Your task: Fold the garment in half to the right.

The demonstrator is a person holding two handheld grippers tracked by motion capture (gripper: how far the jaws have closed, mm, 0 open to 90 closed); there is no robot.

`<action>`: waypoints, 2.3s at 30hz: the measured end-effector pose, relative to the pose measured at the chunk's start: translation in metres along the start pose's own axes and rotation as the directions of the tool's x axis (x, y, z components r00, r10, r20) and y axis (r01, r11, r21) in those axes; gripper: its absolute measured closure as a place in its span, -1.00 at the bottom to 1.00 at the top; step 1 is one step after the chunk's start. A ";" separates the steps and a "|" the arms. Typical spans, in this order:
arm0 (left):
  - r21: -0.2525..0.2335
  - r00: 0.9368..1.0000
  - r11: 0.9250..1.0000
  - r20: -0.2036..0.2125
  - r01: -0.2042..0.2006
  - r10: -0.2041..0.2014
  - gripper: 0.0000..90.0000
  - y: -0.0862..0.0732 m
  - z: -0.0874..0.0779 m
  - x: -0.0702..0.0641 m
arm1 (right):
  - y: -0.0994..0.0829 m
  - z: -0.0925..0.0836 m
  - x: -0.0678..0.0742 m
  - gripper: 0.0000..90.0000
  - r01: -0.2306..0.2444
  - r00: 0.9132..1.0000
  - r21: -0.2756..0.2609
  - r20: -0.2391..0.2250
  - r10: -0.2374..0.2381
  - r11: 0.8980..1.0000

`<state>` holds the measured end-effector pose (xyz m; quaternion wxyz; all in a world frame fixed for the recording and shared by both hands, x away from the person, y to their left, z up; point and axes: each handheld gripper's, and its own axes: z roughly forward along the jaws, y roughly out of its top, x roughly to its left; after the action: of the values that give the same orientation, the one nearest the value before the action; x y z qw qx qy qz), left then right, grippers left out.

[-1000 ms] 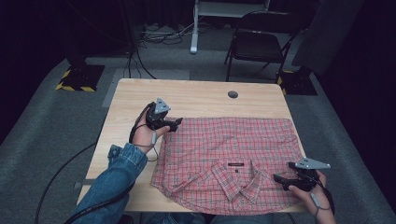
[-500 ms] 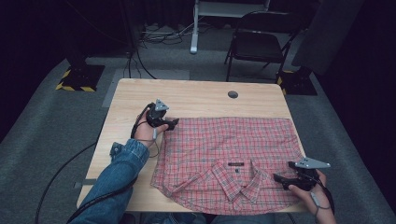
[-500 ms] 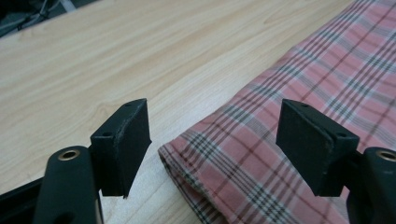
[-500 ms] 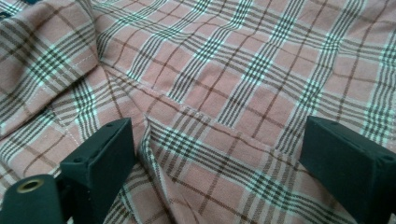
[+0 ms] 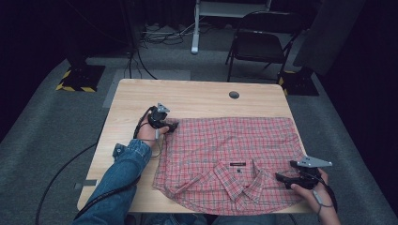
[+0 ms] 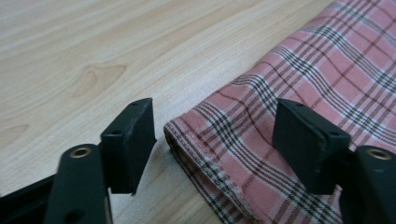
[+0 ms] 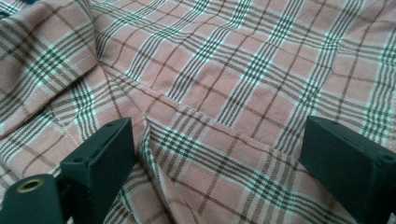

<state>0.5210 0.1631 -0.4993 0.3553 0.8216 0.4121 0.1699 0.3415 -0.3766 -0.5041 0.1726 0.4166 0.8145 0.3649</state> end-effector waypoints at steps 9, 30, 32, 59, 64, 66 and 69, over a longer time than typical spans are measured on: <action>-0.025 0.999 1.000 0.049 -0.009 0.010 0.43 -0.002 0.000 0.001 | 0.000 0.000 0.000 -0.77 0.001 1.000 0.001 0.001 -0.001 1.000; -0.031 0.999 0.999 0.031 -0.007 0.008 0.83 -0.002 0.001 -0.006 | 0.004 -0.003 0.002 -0.73 -0.049 0.999 -0.023 0.023 0.049 0.999; -0.030 0.999 0.999 0.030 -0.010 0.011 0.83 -0.002 0.001 -0.006 | 0.009 -0.007 0.003 -0.73 -0.042 0.999 -0.032 0.022 0.043 0.999; -0.031 0.999 0.999 0.042 0.009 -0.008 0.82 -0.002 0.001 -0.004 | 0.091 -0.011 0.036 -0.69 0.073 0.996 -0.110 -0.034 -0.077 0.991; -0.032 0.999 0.999 0.042 0.007 -0.006 0.82 -0.002 0.001 -0.004 | 0.100 -0.005 0.051 -0.69 0.101 0.993 -0.113 -0.046 -0.106 0.989; -0.030 0.999 0.999 0.045 0.011 -0.009 0.82 -0.002 0.001 -0.004 | 0.104 -0.003 0.057 -0.69 0.110 0.992 -0.114 -0.048 -0.116 0.987; -0.029 0.998 0.999 0.055 0.018 -0.016 0.82 -0.002 0.002 -0.002 | 0.111 -0.002 0.065 -0.68 0.120 0.991 -0.118 -0.046 -0.126 0.986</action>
<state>0.5196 0.1617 -0.5018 0.3801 0.8171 0.4065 0.1505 0.3631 -0.2823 -0.4194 0.1965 0.3451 0.8208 0.4107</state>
